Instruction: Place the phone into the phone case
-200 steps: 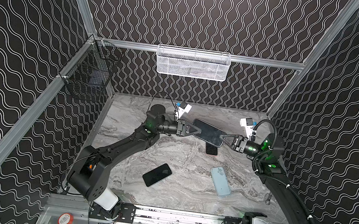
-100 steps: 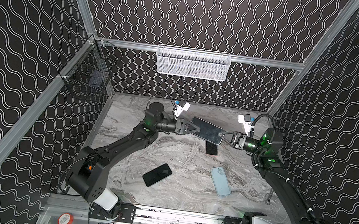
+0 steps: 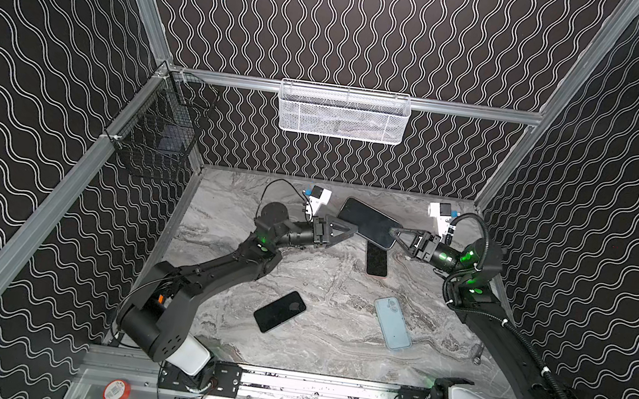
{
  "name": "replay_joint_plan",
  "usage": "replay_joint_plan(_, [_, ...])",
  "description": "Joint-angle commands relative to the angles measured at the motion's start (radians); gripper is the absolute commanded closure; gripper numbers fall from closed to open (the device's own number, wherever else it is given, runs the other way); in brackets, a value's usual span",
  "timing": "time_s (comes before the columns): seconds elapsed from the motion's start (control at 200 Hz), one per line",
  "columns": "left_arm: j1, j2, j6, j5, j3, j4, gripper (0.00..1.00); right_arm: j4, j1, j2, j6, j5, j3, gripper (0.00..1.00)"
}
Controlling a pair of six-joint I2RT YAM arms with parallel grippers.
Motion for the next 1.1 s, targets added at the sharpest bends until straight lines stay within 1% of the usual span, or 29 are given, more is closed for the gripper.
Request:
replay_joint_plan(0.0, [-0.037,0.028,-0.108,-0.192,-0.019,0.28,0.35,0.235,0.006,0.014,0.138,0.081,-0.017,1.0])
replay_joint_plan(0.11, [-0.078,0.056,-0.117,-0.321,-0.035,0.366,0.39,0.234,0.015,0.014,0.133,0.115,-0.035,1.0])
replay_joint_plan(0.215, [-0.11,0.079,-0.108,-0.388,-0.022,0.381,0.47,0.232,0.02,0.009,0.13,0.142,-0.052,1.0])
replay_joint_plan(0.27, [-0.125,0.091,-0.101,-0.397,-0.004,0.371,0.54,0.236,0.024,0.011,0.13,0.151,-0.06,1.0])
replay_joint_plan(0.305, [-0.131,0.099,-0.102,-0.406,0.004,0.368,0.6,0.239,0.028,0.013,0.131,0.154,-0.064,1.0])
replay_joint_plan(0.35, [-0.135,0.108,-0.101,-0.41,0.013,0.367,0.63,0.25,0.032,0.018,0.135,0.157,-0.069,1.0])
replay_joint_plan(0.39, [-0.137,0.116,-0.099,-0.41,0.02,0.363,0.7,0.259,0.036,0.021,0.139,0.158,-0.074,1.0])
replay_joint_plan(0.581, [-0.138,0.124,-0.076,-0.407,0.036,0.335,0.97,0.261,0.045,0.027,0.138,0.16,-0.079,1.0])
replay_joint_plan(0.621, [-0.138,0.12,-0.072,-0.405,0.035,0.331,1.0,0.255,0.045,0.026,0.132,0.156,-0.079,1.0])
replay_joint_plan(0.646, [-0.135,0.117,-0.068,-0.401,0.034,0.325,1.0,0.245,0.044,0.027,0.126,0.148,-0.076,1.0])
replay_joint_plan(0.686, [-0.129,0.108,-0.065,-0.394,0.031,0.316,1.0,0.22,0.044,0.022,0.111,0.131,-0.072,0.94])
replay_joint_plan(0.716, [-0.121,0.101,-0.061,-0.384,0.033,0.301,1.0,0.191,0.042,0.015,0.092,0.123,-0.068,0.86])
replay_joint_plan(0.726, [-0.118,0.098,-0.06,-0.376,0.033,0.295,1.0,0.182,0.04,0.011,0.085,0.121,-0.066,0.83])
replay_joint_plan(0.776, [-0.095,0.088,-0.058,-0.324,0.041,0.266,1.0,0.098,0.029,-0.012,0.031,0.103,-0.054,0.61])
replay_joint_plan(0.821, [-0.067,0.084,-0.055,-0.25,0.054,0.238,1.0,-0.005,0.008,-0.041,-0.03,0.087,-0.038,0.52])
replay_joint_plan(0.851, [-0.046,0.081,-0.054,-0.171,0.076,0.191,1.0,-0.087,-0.006,-0.063,-0.08,0.082,-0.023,0.47])
replay_joint_plan(0.916, [-0.001,0.084,-0.032,-0.001,0.123,0.07,1.0,-0.297,-0.036,-0.111,-0.219,0.073,0.024,0.4])
replay_joint_plan(0.971, [0.028,0.075,0.006,0.115,0.15,-0.046,1.0,-0.447,-0.043,-0.144,-0.332,0.068,0.071,0.37])
replay_joint_plan(0.991, [0.037,0.068,0.041,0.157,0.163,-0.101,1.0,-0.491,-0.043,-0.151,-0.367,0.062,0.085,0.36])
replay_joint_plan(1.026, [0.047,0.059,0.126,0.225,0.198,-0.262,1.0,-0.549,-0.043,-0.162,-0.42,0.041,0.109,0.34])
replay_joint_plan(1.051, [0.051,0.048,0.194,0.258,0.218,-0.35,1.0,-0.574,-0.044,-0.164,-0.444,0.021,0.123,0.32])
replay_joint_plan(1.096, [0.052,0.027,0.339,0.305,0.261,-0.557,1.0,-0.599,-0.044,-0.167,-0.479,-0.017,0.138,0.29])
